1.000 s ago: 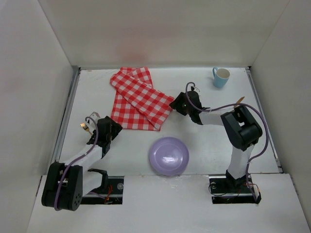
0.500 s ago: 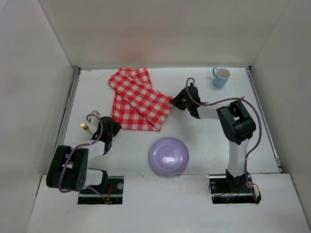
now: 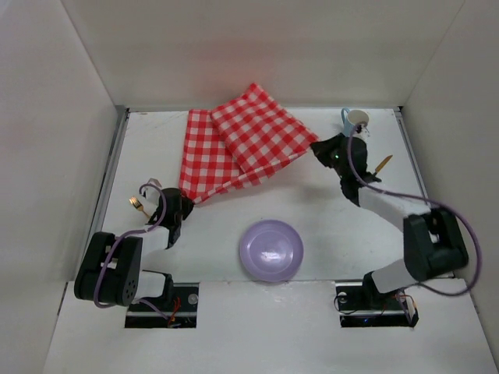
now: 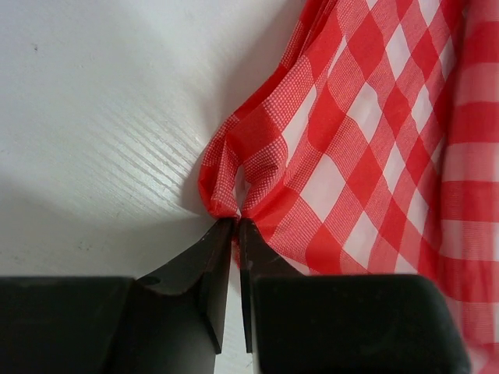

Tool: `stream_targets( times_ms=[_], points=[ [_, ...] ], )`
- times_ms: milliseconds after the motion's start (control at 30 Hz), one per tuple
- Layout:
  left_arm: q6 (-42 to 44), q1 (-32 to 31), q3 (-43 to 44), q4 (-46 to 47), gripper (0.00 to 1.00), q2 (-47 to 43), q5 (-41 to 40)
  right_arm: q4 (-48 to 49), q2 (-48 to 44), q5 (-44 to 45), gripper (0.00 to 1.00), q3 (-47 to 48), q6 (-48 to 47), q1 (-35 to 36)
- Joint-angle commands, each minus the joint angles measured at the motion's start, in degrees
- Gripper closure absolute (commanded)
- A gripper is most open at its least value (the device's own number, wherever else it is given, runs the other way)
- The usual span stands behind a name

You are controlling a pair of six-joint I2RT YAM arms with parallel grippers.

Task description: Set the dinner table for one person

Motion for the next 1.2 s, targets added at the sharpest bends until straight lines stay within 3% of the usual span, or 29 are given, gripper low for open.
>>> stream_targets(
  times_ms=[0, 233, 433, 800, 1167],
  points=[
    [0.1, -0.2, 0.9, -1.1, 0.93, 0.9, -2.1, 3.9, -12.7, 13.0, 0.95, -10.6, -0.6, -0.5],
    [0.6, -0.5, 0.6, -4.4, 0.94, -2.0, -2.1, -2.9, -22.6, 23.4, 0.94, -25.1, 1.1, 4.8],
    [0.1, -2.1, -0.7, -6.8, 0.94, -6.2, -3.1, -7.6, -21.6, 22.8, 0.93, -27.3, 1.4, 5.8],
    [0.2, -7.2, -1.7, -12.8, 0.94, -13.3, -5.9, -8.9, -21.8, 16.8, 0.92, -29.7, 2.1, 1.1],
    [-2.3, -9.4, -5.4, -30.1, 0.94, -29.7, -7.9, -14.7, -28.6, 14.3, 0.92, -33.2, 5.7, 2.0]
  ],
)
